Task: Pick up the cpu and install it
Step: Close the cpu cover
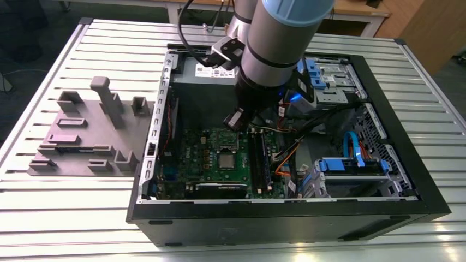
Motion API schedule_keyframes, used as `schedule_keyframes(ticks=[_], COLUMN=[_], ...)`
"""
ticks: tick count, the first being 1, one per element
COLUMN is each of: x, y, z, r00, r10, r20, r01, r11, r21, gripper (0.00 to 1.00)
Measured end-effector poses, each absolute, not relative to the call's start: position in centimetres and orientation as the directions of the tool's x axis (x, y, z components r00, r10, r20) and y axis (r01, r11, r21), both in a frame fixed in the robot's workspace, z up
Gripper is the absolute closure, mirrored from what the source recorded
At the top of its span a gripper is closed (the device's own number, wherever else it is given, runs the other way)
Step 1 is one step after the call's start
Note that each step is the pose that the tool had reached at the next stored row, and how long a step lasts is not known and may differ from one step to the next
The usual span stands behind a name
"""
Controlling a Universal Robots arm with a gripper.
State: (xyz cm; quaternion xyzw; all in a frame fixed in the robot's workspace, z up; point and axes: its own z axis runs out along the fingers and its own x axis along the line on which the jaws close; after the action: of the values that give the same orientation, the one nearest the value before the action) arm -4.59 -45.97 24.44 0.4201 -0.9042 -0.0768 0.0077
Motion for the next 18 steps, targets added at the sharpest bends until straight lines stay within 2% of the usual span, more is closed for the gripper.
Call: schedule_keyframes(ticks=[18], x=[-4.59], y=[-46.75], z=[24.44], r00=[-0.646], r10=[-0.761], r20=[-0.05], r01=[-0.759], r11=[0.635], r21=[0.145], gripper=[0.9])
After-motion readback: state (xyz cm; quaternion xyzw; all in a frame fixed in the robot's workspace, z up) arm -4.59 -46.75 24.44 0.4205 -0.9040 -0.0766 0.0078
